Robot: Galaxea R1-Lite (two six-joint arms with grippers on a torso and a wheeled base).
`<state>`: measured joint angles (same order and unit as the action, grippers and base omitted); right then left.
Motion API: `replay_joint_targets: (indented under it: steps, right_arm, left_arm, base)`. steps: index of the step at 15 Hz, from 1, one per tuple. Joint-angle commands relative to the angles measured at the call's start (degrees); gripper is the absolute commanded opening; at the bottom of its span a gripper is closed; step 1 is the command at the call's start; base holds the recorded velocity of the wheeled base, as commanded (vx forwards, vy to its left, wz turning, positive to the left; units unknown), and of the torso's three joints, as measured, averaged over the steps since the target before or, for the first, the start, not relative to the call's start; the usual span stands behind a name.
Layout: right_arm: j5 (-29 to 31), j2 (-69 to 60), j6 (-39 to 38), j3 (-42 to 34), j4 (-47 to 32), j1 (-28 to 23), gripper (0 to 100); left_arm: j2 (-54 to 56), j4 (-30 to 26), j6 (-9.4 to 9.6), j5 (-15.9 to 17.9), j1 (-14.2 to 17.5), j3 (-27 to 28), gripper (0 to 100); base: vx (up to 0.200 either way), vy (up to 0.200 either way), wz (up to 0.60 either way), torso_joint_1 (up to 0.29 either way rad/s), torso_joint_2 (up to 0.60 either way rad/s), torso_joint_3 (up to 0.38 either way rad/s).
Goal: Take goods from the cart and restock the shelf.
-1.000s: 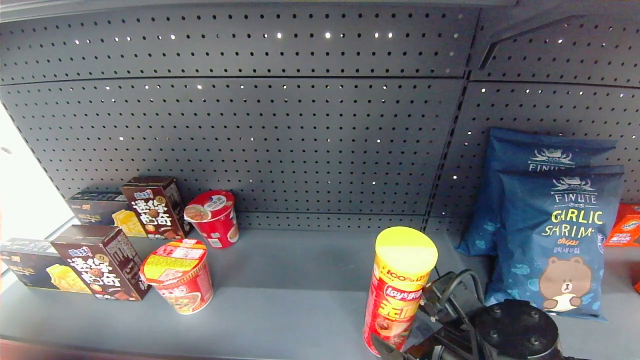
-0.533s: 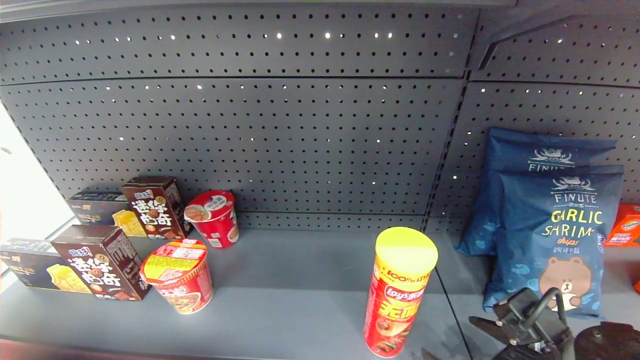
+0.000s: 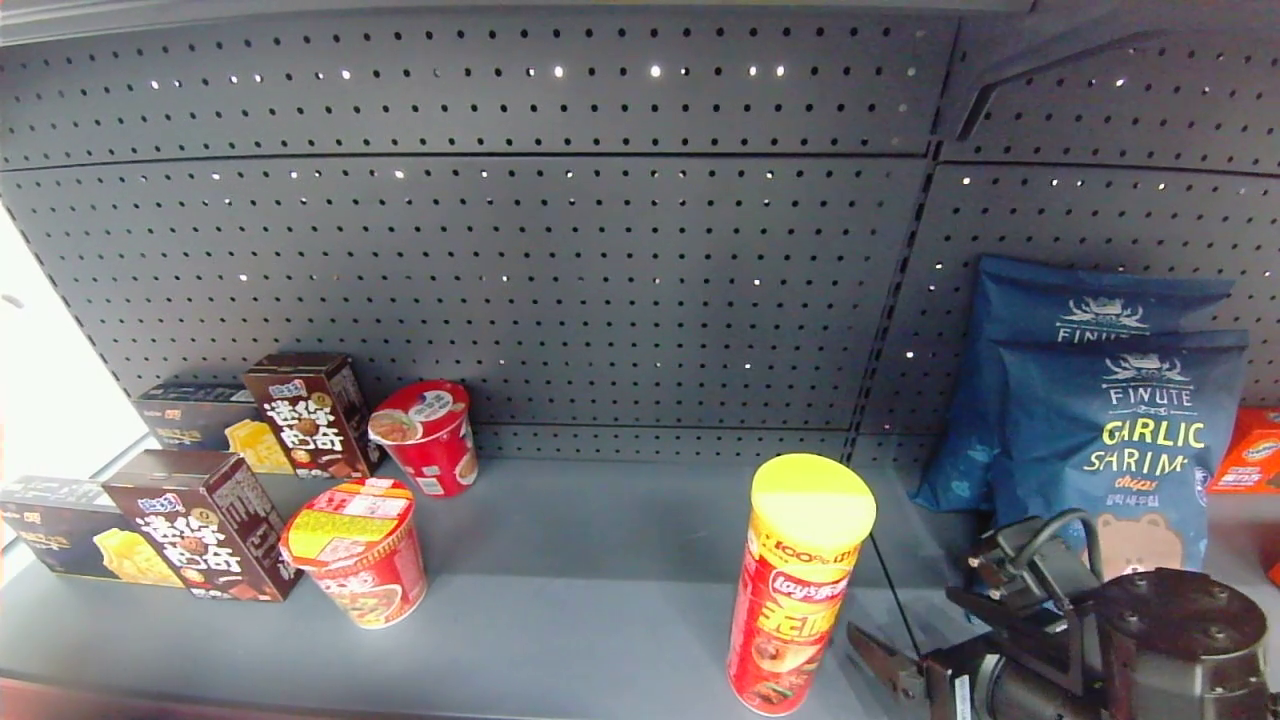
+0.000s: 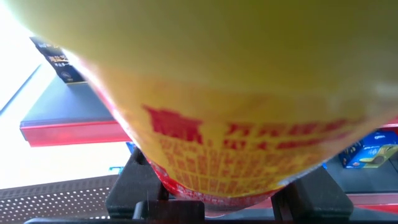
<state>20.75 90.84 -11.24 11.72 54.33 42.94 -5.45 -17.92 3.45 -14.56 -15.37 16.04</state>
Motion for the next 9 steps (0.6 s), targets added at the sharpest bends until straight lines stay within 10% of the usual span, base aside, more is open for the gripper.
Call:
replay_joint_targets:
  steps: [1,9]
  right_arm:
    - [0.0,4.7,0.1,2.7,0.2,0.2,100]
    - [0.0,8.2,1.0,5.8,0.6,2.6,100]
  left_arm:
    - [-0.1,0.0,-0.02,0.0,0.0,0.0,0]
    - [-0.1,0.0,-0.11,0.1,-0.1,-1.0,0]
  base:
    - [0.000,0.000,0.00,0.000,0.00,0.000]
    - [0.000,0.000,0.00,0.000,0.00,0.000]
